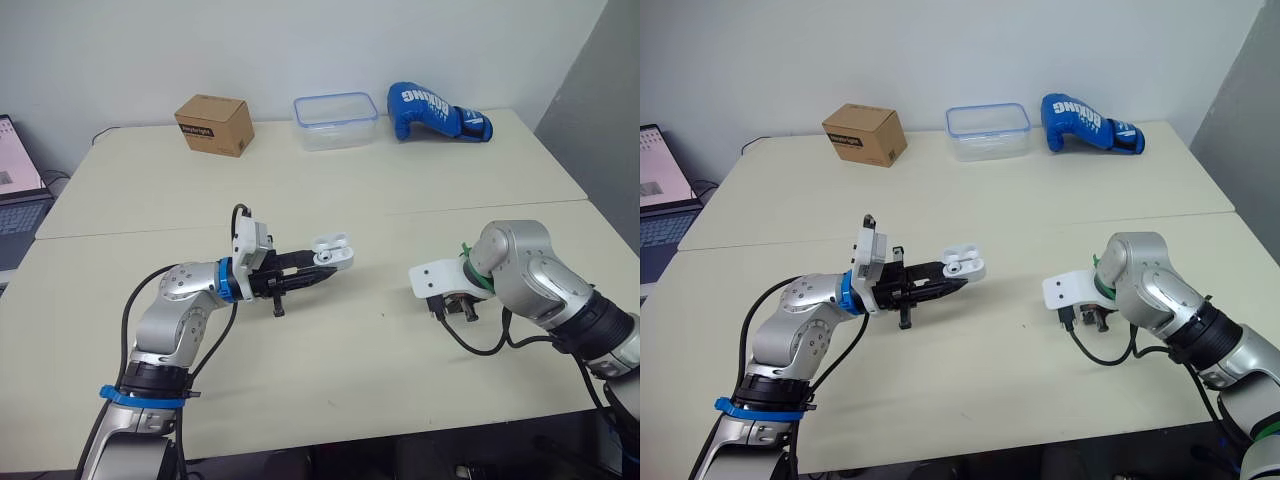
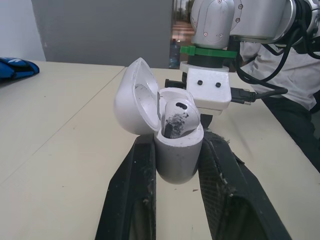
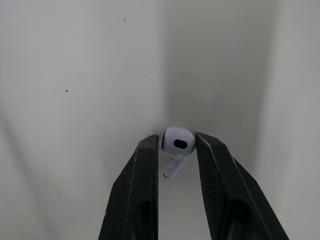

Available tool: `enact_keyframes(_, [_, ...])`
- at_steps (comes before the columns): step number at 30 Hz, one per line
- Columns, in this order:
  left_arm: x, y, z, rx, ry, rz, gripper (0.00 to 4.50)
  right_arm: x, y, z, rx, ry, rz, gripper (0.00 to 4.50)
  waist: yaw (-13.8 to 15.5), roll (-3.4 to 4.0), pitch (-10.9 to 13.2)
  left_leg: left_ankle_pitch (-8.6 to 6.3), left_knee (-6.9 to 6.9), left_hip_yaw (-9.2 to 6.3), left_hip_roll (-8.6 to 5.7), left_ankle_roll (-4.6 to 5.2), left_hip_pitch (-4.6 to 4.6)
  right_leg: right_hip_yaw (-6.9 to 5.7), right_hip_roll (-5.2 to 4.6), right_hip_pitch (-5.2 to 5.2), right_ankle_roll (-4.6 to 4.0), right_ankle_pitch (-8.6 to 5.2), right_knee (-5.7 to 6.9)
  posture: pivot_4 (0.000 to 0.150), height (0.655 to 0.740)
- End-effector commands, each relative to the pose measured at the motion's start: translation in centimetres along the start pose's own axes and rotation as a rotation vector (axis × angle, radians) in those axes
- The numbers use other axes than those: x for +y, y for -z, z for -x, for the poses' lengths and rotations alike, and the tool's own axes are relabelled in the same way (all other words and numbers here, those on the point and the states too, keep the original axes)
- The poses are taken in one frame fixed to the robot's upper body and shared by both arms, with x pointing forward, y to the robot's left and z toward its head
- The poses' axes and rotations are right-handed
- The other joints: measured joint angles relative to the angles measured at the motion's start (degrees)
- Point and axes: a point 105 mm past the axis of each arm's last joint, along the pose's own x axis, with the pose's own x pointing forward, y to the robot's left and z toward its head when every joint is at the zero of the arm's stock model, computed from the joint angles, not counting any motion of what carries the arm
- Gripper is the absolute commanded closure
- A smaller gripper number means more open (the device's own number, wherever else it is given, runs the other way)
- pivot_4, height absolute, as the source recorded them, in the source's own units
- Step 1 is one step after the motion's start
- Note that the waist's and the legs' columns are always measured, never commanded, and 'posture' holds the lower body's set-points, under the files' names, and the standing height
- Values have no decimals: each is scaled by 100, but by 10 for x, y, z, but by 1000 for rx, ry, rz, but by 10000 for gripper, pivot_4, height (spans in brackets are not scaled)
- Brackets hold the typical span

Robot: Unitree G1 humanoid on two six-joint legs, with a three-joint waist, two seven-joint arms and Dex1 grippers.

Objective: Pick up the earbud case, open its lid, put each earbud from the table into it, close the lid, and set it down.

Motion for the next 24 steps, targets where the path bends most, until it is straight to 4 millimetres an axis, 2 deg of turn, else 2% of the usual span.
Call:
enact_keyframes(1, [1, -9, -3, -21, 8, -42, 37110, 7, -1, 3, 12, -40, 14, 35298, 0, 0, 0, 0, 0, 0, 0, 0, 0, 1, 0, 0, 0, 0, 0, 1500, 7307])
enact_keyframes(4, [0, -9, -2, -20, 8, -43, 37110, 7, -1, 3, 13, -39, 12, 41059, 0, 0, 0, 0, 0, 0, 0, 0, 0, 0, 0, 0, 0, 0, 0, 1500, 7307])
enact_keyframes(10, [0, -6, -1, -22, 2, -41, 37110, 8, -2, 5, -5, -31, 12, 41048, 0, 0, 0, 0, 0, 0, 0, 0, 0, 0, 0, 0, 0, 0, 0, 1500, 7307])
enact_keyframes(12, [2, -5, 0, -27, -10, -37, 37110, 6, -3, 13, -40, -8, -28, 41048, 2, 0, 0, 0, 0, 0, 0, 0, 0, 0, 0, 0, 0, 0, 0, 1500, 7307])
enact_keyframes(19, [15, -1, 7, -40, -28, -15, 37110, 0, -14, 42, -301, 135, -235, 41048, 23, 0, 0, 0, 0, -3, 0, 0, -1, -2, 0, 0, 0, 0, 1, 1500, 7307])
enact_keyframes(24, [21, 6, 10, -11, 11, -6, 37110, 3, -38, 55, -612, 183, -478, 41048, 21, -3, -2, 0, 1, -4, -1, 0, -1, -3, 0, 0, -1, 0, 4, 1500, 7307])
